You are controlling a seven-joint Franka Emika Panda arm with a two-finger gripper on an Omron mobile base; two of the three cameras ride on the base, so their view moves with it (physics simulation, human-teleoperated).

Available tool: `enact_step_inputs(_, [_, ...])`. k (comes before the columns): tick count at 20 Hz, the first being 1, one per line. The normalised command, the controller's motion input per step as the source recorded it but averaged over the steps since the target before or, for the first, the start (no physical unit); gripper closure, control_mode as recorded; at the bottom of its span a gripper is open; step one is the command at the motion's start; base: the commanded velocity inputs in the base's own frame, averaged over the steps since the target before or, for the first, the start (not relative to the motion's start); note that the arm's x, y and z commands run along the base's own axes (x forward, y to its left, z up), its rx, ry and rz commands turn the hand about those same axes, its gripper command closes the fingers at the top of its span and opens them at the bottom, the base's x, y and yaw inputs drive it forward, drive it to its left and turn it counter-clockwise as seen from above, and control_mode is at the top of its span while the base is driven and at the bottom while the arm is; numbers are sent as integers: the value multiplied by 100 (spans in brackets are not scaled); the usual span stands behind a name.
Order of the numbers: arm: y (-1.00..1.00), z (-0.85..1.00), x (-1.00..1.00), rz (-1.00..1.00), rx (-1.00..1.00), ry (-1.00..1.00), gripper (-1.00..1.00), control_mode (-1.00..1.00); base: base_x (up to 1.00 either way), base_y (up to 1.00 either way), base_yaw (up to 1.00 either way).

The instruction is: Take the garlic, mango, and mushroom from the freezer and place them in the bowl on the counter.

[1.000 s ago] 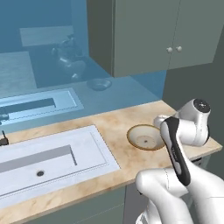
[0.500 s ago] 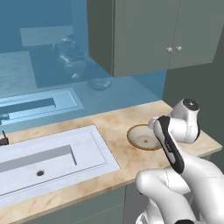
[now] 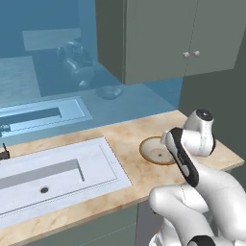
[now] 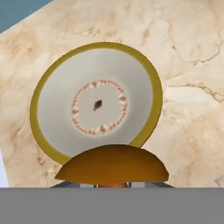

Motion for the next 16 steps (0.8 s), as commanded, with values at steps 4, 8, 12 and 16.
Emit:
enact_step_inputs(4, [19, -20, 3, 0, 0, 1, 100, -100, 0, 0, 0])
enact_step_inputs(8, [11, -28, 21, 0, 0, 5, 100, -100, 0, 0, 0])
enact_step_inputs(12, [4, -26, 29, 0, 0, 2, 100, -100, 0, 0, 0])
enact_step_inputs(16, [0, -18, 33, 0, 0, 0, 100, -100, 0, 0, 0])
